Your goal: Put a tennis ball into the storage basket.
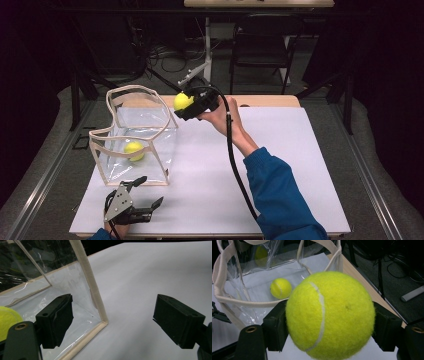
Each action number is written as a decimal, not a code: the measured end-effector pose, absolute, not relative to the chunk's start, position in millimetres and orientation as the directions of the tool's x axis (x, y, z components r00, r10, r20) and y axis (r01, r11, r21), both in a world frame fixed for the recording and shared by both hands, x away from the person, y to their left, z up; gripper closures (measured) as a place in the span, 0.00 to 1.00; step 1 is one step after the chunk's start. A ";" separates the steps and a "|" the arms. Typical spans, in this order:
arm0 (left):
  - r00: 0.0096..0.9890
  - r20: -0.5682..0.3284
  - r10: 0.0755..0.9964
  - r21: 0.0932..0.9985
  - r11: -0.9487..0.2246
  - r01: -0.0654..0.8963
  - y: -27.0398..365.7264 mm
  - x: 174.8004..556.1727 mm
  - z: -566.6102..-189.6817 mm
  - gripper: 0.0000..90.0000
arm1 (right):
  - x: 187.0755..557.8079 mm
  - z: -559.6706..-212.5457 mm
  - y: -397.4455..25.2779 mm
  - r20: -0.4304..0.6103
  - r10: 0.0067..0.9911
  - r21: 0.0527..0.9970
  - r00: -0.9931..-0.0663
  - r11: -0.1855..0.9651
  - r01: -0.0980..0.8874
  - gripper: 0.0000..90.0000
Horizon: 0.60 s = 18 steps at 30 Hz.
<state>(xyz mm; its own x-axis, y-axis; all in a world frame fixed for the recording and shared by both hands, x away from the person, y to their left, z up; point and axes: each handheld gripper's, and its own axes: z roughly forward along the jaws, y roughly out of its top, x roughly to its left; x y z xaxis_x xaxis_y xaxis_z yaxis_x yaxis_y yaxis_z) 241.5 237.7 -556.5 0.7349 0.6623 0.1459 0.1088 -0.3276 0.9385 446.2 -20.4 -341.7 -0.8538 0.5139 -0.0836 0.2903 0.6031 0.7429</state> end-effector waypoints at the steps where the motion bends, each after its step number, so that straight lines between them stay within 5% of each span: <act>1: 0.735 0.145 0.662 0.939 -0.327 0.110 237.7 241.6 -556.5 0.18 | 446.6 -341.4 -20.0 -0.085 0.514 0.742 -0.854 0.605 0.290 0.29; 18: 0.736 0.144 0.661 0.936 -0.333 0.117 237.7 242.0 -556.7 0.18 | 446.3 -335.0 -13.6 -0.097 0.509 0.749 -0.855 0.603 0.275 0.29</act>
